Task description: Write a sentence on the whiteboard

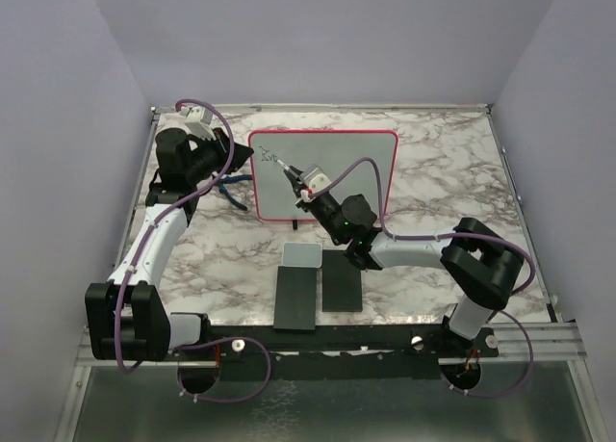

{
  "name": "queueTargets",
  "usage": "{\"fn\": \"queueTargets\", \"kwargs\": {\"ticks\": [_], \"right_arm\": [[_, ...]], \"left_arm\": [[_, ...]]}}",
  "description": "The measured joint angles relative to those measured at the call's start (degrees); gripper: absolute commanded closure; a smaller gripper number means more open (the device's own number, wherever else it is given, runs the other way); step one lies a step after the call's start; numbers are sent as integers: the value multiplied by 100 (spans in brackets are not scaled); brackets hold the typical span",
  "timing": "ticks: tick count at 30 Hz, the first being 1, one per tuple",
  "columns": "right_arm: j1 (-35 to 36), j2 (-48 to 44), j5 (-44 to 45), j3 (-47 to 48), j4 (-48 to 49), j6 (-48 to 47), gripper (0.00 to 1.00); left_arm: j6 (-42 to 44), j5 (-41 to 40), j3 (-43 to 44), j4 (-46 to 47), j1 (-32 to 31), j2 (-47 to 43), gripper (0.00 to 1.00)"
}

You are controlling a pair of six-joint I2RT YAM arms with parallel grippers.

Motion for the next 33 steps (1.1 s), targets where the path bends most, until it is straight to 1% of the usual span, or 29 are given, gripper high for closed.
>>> {"fn": "queueTargets", "kwargs": {"ticks": [33], "right_arm": [[0, 0, 42, 9, 39, -20, 99]], "left_arm": [[0, 0, 0, 0, 0, -2, 87]]}}
